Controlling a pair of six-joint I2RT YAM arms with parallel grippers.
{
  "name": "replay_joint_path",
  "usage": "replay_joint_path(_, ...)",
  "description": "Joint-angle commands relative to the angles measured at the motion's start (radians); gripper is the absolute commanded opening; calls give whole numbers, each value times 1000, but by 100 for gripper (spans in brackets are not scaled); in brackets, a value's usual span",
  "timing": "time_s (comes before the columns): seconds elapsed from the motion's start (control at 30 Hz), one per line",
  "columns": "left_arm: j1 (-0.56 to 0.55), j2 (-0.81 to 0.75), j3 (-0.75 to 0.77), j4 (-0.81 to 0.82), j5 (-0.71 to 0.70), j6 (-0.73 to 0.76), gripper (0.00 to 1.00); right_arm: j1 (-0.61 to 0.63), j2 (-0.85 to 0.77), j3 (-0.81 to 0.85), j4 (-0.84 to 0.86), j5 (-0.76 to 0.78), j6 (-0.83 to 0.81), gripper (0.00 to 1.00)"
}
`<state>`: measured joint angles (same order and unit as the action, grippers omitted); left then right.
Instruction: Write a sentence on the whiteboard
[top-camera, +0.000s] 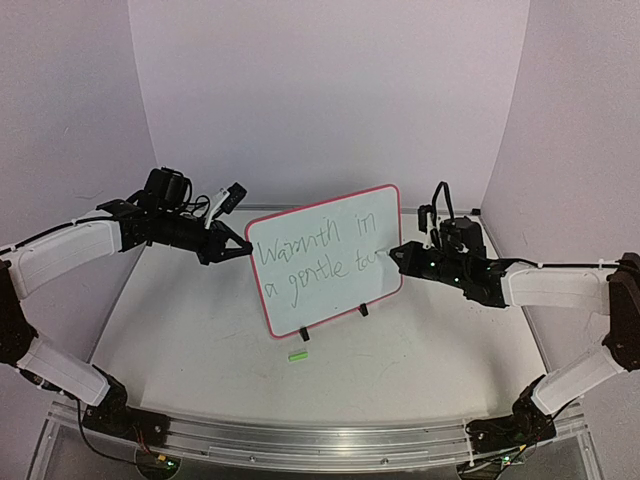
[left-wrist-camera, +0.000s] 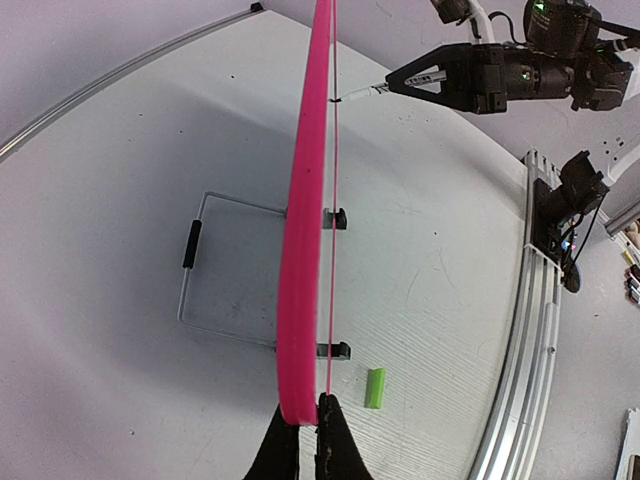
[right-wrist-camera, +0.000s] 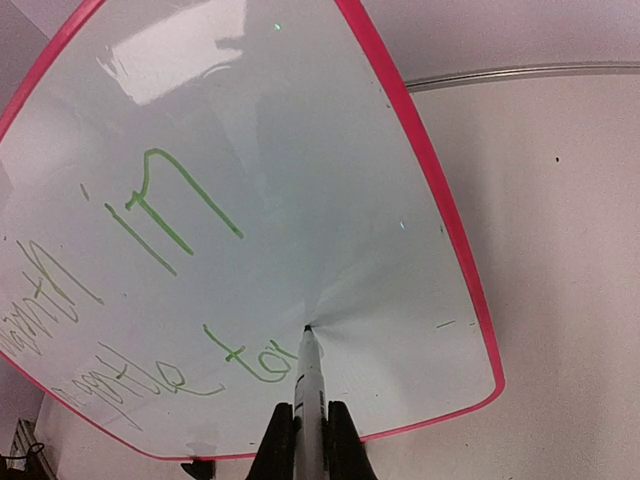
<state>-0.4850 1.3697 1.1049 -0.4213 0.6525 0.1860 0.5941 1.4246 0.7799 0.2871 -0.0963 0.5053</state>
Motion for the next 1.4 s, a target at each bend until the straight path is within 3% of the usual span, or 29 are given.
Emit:
replay_joint_path(0.0, -21, 46, -15, -112, -52, 50, 0, -3, 11, 26, 24, 14, 9, 0)
replay_joint_path(0.6, -21, 55, -15, -111, -50, 50, 0, -3, 46, 6, -30, 55, 3, 0)
replay_joint_path(0.9, -21, 53, -15, -109, -49, 49, 0, -3, -41, -27, -32, 142, 14, 0)
replay_joint_path(1.07, -21, 53, -14, -109, -47, 48, 0, -3, -98, -42, -19, 121, 7, 0)
replay_joint_path(1.37, -22, 54, -15, -109, -48, 49, 0, -4, -48, -12, -1, 77, 7, 0)
